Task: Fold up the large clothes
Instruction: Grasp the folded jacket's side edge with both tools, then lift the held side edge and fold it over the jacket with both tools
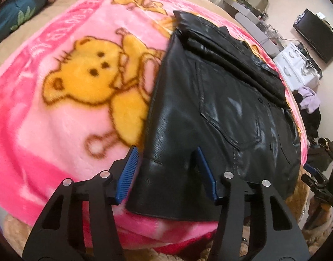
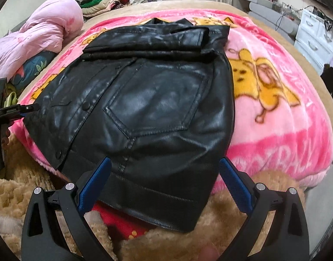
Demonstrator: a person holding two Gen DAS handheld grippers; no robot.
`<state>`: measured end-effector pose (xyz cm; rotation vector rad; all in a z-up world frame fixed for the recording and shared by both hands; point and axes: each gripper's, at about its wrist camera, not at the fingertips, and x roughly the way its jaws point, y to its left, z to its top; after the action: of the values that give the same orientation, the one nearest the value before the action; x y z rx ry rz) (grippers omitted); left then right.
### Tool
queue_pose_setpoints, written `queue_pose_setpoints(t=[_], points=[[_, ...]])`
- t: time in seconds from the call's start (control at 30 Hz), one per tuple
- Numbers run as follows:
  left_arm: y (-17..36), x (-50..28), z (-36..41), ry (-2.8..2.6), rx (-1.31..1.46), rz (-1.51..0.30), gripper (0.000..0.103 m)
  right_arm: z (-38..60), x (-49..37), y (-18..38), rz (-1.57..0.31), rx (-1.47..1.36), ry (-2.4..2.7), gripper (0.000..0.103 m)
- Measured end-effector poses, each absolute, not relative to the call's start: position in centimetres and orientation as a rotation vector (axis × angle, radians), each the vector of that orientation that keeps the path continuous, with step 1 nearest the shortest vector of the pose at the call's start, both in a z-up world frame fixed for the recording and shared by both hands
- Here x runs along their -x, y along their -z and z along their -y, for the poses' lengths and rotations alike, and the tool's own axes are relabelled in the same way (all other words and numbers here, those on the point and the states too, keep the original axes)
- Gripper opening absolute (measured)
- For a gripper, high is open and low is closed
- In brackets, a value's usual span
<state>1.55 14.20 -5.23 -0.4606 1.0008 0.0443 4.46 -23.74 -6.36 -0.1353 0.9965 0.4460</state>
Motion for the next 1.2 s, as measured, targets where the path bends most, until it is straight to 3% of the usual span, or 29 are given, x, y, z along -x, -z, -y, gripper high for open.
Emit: queue_pose_setpoints(t=[0.37,0.5,0.57,0.67,0.73,0.8,0.93,1.2], points=[[6.2,-2.8,-13.3,-0.034,0.395,-1.04,0.051,24.0,-4.6,8.6,-1.137,0.147,-0.437,0.098],[6.2,-3.1,-12.7,-0.05,0.351,-1.052,0.047,24.8,-5.0,10.0,-1.206,0.058,-0.491,0.098],[5.9,-3.1,-12.6,-0.05,0.337,-1.056,0.04,24.7,-4.9,10.4,-1.201,0.065,-0.493,0.096],[5.5,-3.0,-12.5,-0.049,0.332,-1.049,0.025,24.9,-4.5,10.0,-1.158,0.053,-0.497,0.067],[5.2,-2.8,-12.4,-0.047,0.331,-1.042,0.02,25.6,-4.3,9.6,-1.131,0.03,-0.494,0.04],[5.0,-2.6,-12.5,-0.045,0.339,-1.037,0.017,26.6,-4.1,9.2,-1.106,-0.007,-0.504,0.027],[4.6,-2.3,-12.7,-0.044,0.369,-1.021,0.011,28.2,-3.1,7.8,-1.04,-0.078,-0.564,0.015],[1.1,-0.5,-12.7,0.026,0.459,-0.923,0.006,31.1,-2.4,3.6,-0.909,-0.263,-0.647,0.011]])
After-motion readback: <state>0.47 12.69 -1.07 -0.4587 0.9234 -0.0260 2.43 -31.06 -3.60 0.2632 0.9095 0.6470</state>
